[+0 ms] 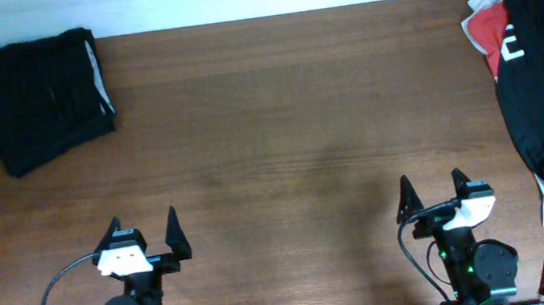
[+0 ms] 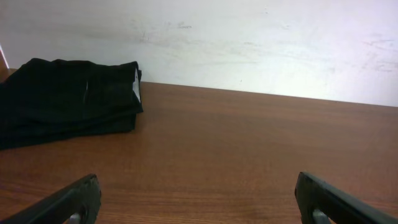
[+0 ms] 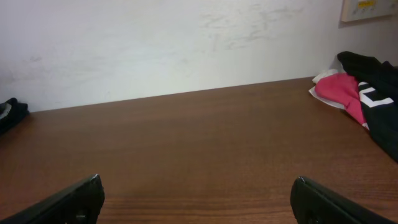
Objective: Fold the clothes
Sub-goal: 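Reach the right gripper toward the clothes pile at the right edge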
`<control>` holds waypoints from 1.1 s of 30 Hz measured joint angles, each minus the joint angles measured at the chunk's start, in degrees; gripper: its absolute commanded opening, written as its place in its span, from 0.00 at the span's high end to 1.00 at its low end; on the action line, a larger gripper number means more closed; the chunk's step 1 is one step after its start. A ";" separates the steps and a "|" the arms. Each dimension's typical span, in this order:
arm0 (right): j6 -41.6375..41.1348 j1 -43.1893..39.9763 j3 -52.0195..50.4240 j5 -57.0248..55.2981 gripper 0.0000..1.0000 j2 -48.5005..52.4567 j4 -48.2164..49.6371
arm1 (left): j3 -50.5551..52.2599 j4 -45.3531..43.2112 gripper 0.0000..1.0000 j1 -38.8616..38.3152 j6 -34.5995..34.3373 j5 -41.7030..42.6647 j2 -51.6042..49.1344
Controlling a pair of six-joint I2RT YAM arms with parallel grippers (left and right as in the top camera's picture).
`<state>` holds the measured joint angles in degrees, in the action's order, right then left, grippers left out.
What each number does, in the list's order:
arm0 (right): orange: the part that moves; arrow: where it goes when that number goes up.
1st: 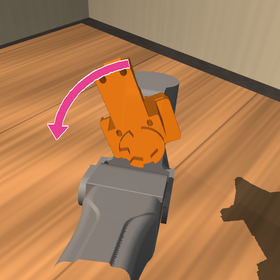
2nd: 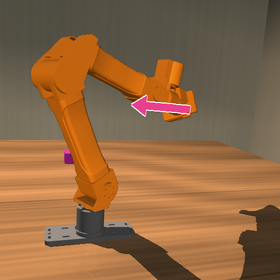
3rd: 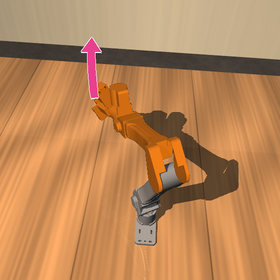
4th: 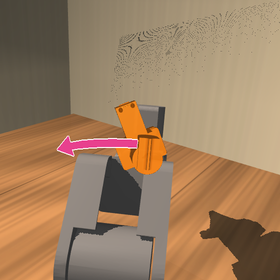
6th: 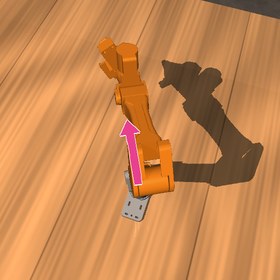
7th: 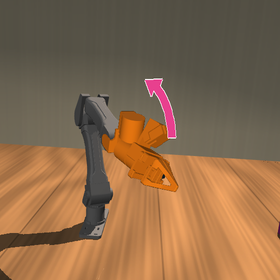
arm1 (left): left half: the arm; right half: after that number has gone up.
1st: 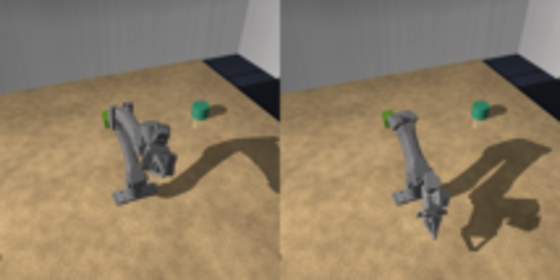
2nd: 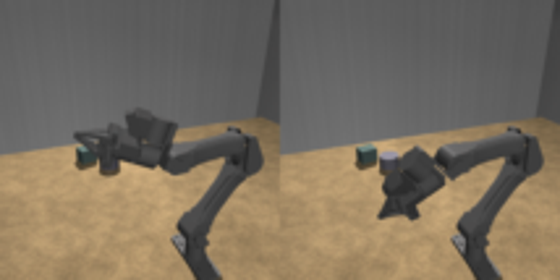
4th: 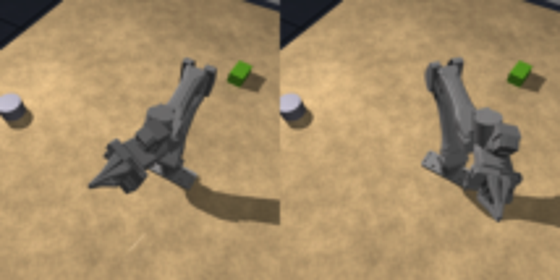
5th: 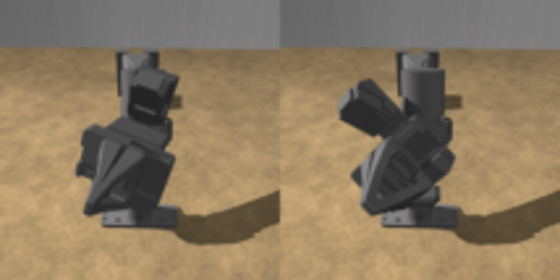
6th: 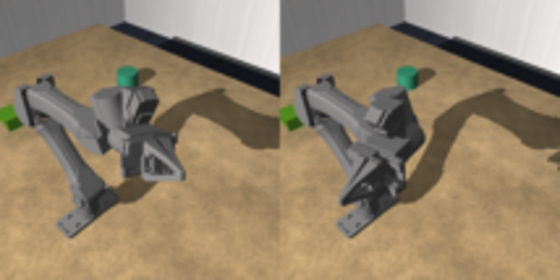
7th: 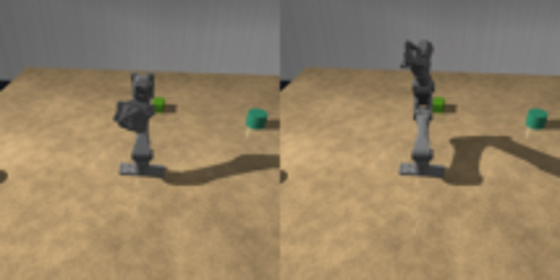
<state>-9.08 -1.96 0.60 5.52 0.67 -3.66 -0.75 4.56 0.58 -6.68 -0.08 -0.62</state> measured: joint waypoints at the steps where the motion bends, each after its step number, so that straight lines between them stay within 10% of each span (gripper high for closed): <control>1: -0.02 0.00 0.00 0.00 0.01 0.00 -0.02 | 0.00 0.00 0.01 0.00 0.00 0.00 0.00; 22: -0.85 0.00 0.00 0.55 0.01 0.00 0.04 | 0.00 0.00 0.01 0.00 0.00 0.00 0.00; 27: -27.21 -0.11 0.00 26.75 0.01 0.02 1.14 | 0.00 0.00 0.01 0.00 0.00 0.00 0.00; 33: -30.51 -0.11 0.37 31.17 0.02 0.09 13.68 | 0.00 0.00 0.01 0.00 0.00 0.00 0.00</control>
<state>-39.59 -2.07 0.97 36.69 0.75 10.02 -0.75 4.56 0.58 -6.68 -0.08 -0.62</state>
